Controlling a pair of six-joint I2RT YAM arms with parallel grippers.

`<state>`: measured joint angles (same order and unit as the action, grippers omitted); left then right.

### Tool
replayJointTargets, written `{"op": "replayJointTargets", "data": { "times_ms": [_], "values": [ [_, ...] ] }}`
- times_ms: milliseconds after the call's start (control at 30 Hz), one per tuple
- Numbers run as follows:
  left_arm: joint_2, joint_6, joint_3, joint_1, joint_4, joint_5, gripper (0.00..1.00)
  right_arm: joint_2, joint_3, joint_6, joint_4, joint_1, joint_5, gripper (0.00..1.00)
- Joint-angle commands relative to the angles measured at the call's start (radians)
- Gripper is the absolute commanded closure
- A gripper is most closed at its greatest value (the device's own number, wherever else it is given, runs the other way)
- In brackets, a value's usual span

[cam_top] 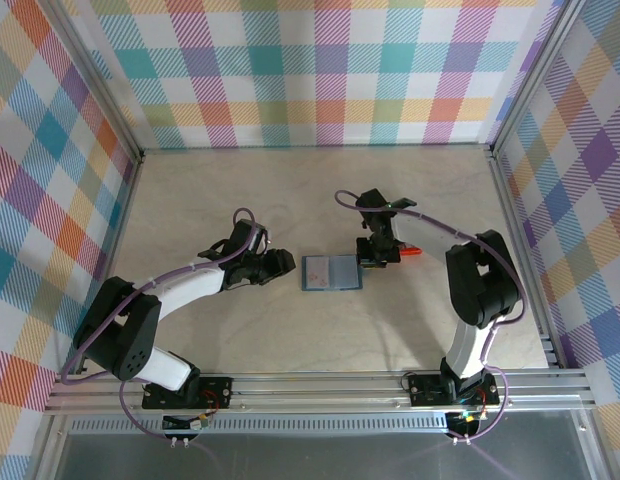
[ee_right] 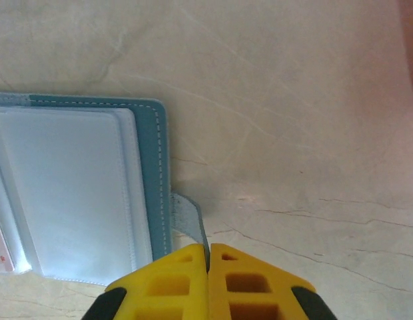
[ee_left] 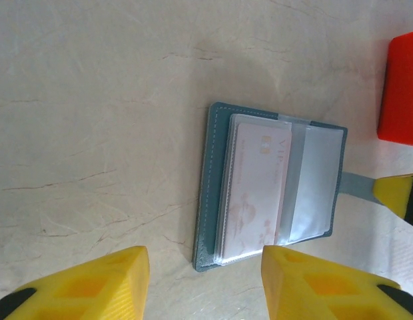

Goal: Put the credit cards into the card holder

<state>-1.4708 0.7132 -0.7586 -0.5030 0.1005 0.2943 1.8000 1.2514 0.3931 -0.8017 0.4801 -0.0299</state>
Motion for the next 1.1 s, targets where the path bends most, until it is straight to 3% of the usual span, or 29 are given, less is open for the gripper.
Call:
{"op": "replayJointTargets", "data": {
  "times_ms": [0, 267, 500, 1067],
  "values": [
    [-0.015, -0.011, -0.036, -0.012, -0.004, 0.014, 0.49, -0.033, -0.031, -0.030, 0.012, -0.020, 0.033, 1.00],
    [-0.071, -0.005, -0.041, -0.032, -0.070, 0.061, 0.42, -0.039, -0.080, -0.030, 0.065, -0.049, 0.117, 1.00],
    [-0.136, -0.089, -0.075, -0.071, -0.097, 0.053, 0.33, -0.028, -0.097, -0.025, 0.093, -0.051, 0.154, 1.00],
    [-0.236, -0.138, -0.160, -0.093, -0.050, 0.014, 0.33, -0.024, -0.098, -0.025, 0.095, -0.054, 0.165, 1.00]
  ]
}}
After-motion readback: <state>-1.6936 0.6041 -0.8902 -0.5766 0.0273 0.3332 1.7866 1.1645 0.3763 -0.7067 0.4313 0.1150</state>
